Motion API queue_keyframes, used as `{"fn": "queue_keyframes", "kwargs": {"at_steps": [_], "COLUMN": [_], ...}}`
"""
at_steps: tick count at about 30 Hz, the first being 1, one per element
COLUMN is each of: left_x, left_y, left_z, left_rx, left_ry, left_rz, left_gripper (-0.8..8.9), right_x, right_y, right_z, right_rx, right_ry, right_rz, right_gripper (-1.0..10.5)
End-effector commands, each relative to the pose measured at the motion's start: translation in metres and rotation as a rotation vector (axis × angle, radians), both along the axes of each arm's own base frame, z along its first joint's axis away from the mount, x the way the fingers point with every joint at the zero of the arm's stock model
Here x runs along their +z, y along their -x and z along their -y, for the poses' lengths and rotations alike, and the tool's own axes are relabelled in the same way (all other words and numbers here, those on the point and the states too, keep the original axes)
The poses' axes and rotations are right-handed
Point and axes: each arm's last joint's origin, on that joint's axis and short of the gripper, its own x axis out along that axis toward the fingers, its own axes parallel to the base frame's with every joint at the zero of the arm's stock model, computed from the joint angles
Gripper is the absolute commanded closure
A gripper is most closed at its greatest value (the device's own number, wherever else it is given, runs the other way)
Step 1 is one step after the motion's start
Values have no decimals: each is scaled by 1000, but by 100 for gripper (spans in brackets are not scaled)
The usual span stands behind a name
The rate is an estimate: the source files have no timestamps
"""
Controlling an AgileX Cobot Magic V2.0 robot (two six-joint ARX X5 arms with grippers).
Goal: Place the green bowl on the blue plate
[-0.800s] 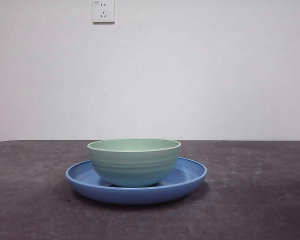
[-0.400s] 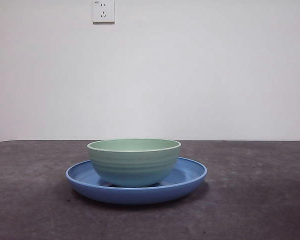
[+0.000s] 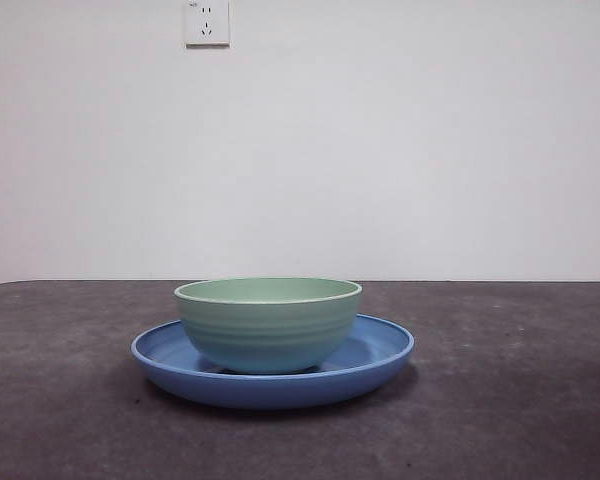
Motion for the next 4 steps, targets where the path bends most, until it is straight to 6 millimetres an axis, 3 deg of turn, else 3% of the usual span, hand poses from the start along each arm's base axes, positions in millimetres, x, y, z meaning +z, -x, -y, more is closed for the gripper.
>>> {"fn": "queue_keyframes", "kwargs": {"at_steps": [1,4], "left_x": [-7,-7], "left_y": [-1,-1], "left_z": [0,0], "left_rx": [5,5], "left_ry": [1,1], "left_rz": [-25,-25], "left_gripper": [798,798], "right_x": [0,0], "right_y": [0,0], "right_z": [0,0], "right_rx": [-4,-4], "right_ry": [8,8], "right_rz": [11,11], "right_gripper": [935,935]}}
